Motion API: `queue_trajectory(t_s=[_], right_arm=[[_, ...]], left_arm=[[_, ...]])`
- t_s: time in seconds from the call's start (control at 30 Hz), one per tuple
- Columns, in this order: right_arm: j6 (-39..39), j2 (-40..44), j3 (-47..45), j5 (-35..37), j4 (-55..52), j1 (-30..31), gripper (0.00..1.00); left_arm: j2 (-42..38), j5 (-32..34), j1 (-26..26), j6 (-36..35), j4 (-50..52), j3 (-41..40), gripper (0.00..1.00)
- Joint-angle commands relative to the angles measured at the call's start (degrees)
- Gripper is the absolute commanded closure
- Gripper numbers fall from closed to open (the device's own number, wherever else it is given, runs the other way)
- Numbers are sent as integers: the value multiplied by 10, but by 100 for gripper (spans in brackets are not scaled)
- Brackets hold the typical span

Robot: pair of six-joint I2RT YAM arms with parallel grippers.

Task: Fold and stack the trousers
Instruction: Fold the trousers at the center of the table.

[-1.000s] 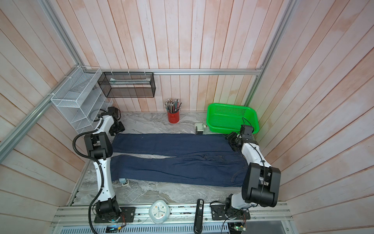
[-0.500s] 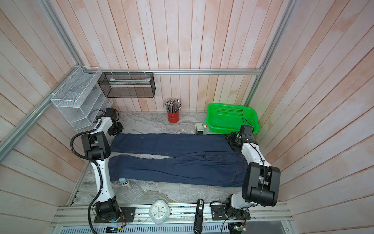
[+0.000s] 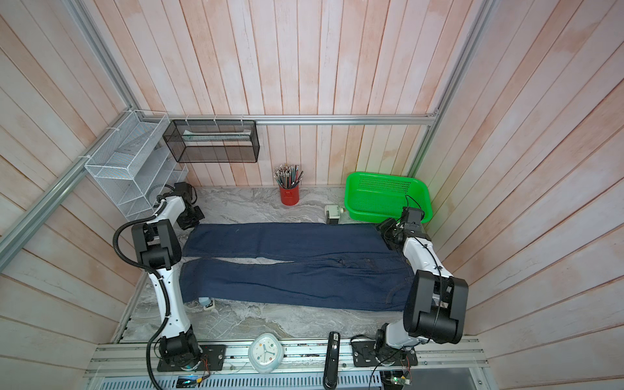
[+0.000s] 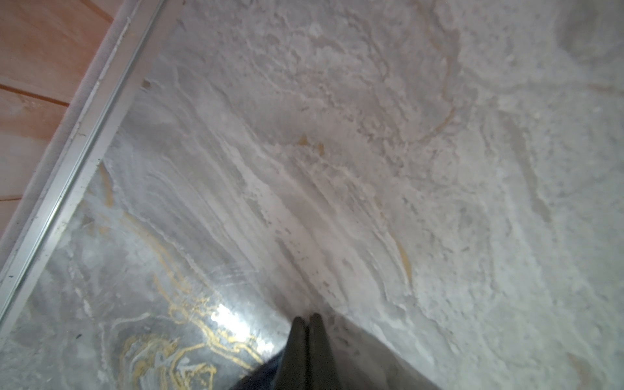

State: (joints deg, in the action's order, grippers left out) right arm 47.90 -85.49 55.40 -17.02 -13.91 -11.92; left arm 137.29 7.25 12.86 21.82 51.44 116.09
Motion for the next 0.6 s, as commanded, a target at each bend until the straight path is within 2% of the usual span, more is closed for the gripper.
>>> queue_trajectory(t_s=[0.0,0.17,0.37,0.43,0.57], right_arm=[[16,-8,21,10,16,-5,37],[27,-18,39,23,23,-9,37],[38,-39,41,14,53,-29,37],[31,-44,40,4,67,-39,37],[-19,-63,68,46,43,-52,35]], left_arm=[[-43,-14,23,22,24,-21,100],[-108,-20,11,24,16,-54,100],[-147,-12,0,29,23,-75,100],[-159,-11,-1,29,17,-84,100],[-167,-1,0,27,22,-81,100]])
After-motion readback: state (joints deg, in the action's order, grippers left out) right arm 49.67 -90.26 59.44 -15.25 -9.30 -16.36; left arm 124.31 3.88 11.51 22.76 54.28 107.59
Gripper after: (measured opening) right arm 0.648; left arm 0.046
